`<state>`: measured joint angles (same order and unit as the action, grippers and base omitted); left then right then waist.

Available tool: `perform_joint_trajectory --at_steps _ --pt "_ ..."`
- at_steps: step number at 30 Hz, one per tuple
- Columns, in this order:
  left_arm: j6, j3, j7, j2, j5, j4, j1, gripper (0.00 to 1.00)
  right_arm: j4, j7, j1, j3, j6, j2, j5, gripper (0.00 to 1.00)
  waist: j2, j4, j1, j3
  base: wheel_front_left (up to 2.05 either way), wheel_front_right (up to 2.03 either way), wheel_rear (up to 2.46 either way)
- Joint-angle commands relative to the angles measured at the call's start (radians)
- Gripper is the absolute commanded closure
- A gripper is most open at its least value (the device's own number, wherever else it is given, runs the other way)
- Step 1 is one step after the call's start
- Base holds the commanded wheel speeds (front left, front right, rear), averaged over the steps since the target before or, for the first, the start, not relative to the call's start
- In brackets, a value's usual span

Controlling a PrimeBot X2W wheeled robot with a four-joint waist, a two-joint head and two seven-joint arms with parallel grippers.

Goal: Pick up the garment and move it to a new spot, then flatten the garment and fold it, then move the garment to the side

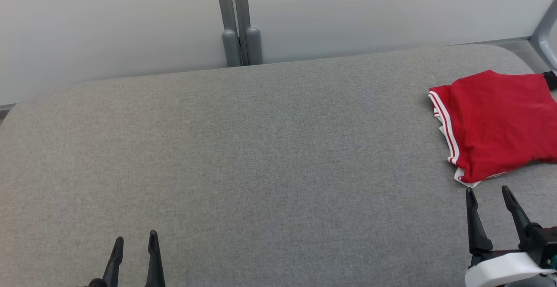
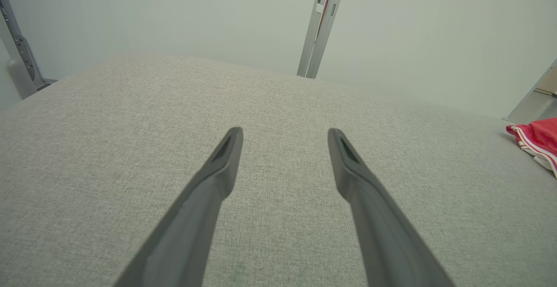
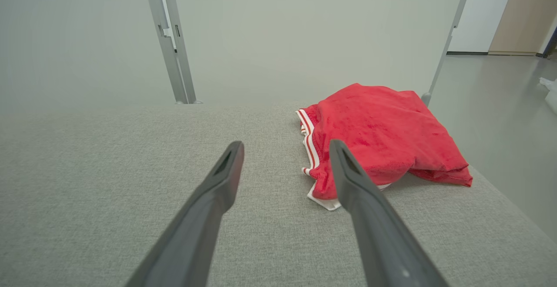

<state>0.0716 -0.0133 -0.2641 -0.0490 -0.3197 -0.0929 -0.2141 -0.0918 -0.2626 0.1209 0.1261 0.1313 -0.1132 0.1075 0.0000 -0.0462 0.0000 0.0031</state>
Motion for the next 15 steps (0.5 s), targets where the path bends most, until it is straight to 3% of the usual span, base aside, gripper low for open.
perform_joint_trajectory --at_steps 1,2,7,15 --pt "0.009 -0.003 0.000 -0.003 -0.005 -0.002 0.015 0.00 0.002 -0.002 0.015 0.002 -0.001 0.001 0.004 0.00 0.0000 0.005 0.0000 0.002 0.00 0.00 0.00" --pt "0.009 -0.004 0.000 0.000 -0.003 -0.004 0.002 1.00 0.000 0.000 0.002 0.002 0.000 0.000 0.003 1.00 0.0000 0.004 0.0000 0.001 0.00 0.00 0.00" --pt "0.010 -0.011 0.002 0.003 -0.012 -0.043 -0.003 1.00 -0.041 0.006 -0.001 -0.004 0.000 0.017 0.015 1.00 0.0000 0.006 0.0000 0.002 0.00 0.00 0.00" --pt "0.016 -0.002 0.038 -0.002 -0.157 -0.054 0.033 1.00 -0.055 0.049 -0.028 -0.002 0.000 0.021 0.177 1.00 0.0000 0.009 0.0000 0.001 0.00 0.00 0.00"
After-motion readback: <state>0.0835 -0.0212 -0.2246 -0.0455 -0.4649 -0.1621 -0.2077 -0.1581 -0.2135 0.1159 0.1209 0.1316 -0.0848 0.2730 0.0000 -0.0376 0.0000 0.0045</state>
